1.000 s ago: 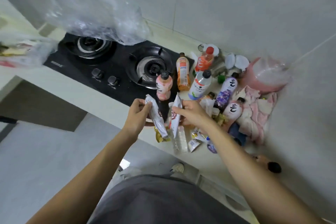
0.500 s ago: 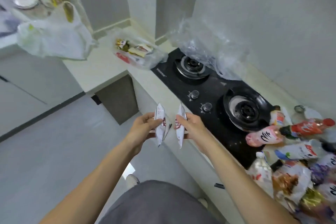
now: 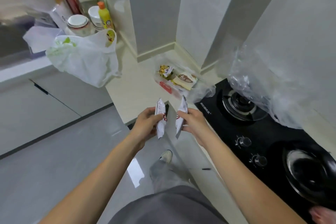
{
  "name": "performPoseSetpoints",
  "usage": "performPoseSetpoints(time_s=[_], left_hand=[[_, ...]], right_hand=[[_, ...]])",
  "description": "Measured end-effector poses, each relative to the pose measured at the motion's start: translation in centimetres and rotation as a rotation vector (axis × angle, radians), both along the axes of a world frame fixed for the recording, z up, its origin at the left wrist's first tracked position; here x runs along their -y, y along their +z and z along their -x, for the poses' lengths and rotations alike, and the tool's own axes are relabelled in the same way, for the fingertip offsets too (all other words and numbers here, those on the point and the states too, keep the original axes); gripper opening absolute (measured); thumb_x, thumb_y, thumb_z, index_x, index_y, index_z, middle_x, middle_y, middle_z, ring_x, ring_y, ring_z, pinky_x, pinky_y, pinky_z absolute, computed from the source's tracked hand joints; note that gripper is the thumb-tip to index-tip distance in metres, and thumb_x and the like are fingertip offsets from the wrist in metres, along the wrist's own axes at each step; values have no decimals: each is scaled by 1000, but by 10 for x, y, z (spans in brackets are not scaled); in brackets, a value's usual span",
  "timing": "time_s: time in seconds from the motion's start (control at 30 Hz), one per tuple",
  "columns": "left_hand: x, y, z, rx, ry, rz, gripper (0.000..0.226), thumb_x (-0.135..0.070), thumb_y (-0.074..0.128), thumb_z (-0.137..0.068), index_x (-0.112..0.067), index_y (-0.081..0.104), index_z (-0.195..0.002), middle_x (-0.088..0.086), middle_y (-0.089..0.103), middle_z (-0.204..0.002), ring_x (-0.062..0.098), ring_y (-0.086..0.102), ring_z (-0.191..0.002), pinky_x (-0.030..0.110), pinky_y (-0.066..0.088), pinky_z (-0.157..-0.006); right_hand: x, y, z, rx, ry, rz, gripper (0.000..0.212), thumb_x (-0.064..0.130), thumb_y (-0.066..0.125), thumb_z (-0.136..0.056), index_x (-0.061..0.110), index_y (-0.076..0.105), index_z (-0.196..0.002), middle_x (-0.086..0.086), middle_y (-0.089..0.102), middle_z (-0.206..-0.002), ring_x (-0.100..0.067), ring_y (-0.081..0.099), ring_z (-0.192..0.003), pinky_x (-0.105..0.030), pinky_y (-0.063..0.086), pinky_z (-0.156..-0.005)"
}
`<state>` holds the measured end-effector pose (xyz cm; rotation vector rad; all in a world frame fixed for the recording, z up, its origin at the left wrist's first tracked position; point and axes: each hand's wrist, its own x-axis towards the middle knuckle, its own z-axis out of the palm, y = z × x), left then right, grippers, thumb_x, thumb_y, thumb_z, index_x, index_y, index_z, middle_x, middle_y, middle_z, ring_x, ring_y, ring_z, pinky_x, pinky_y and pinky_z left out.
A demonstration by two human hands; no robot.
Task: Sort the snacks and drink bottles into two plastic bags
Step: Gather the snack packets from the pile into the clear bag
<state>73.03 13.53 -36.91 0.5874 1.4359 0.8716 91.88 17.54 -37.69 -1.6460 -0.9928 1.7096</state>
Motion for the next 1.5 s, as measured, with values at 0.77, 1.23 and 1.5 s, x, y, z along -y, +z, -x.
performPoseSetpoints(time_s=[0.77, 1.23, 1.5], left_hand=[[-322, -88, -26, -719, -548, -92, 14, -22, 66, -93, -10, 64, -87, 7, 67, -83, 29, 65, -86, 36, 52, -74], [-323, -75, -5, -967, -692, -345, 33, -36, 56, -99, -11, 69, -118, 9, 69, -104, 29, 64, -97, 37, 49, -73], [-297, -60, 36, -1082, -765, -459, 40, -42, 53, -100, -20, 60, -133, 3, 59, -122, 26, 49, -121, 41, 52, -83]], right_hand=[[-264, -98, -6, 838, 162, -172, 30, 25, 77, -84, 12, 58, -65, 0, 57, -65, -25, 60, -66, -30, 36, -54], [-252, -84, 18, 979, 175, -404, 25, 24, 68, -93, 8, 69, -113, -11, 63, -111, -32, 55, -116, -41, 47, -92], [-231, -69, 33, 1011, 145, -423, 35, 27, 65, -95, 10, 66, -125, -10, 61, -118, -30, 52, -119, -44, 47, -99]])
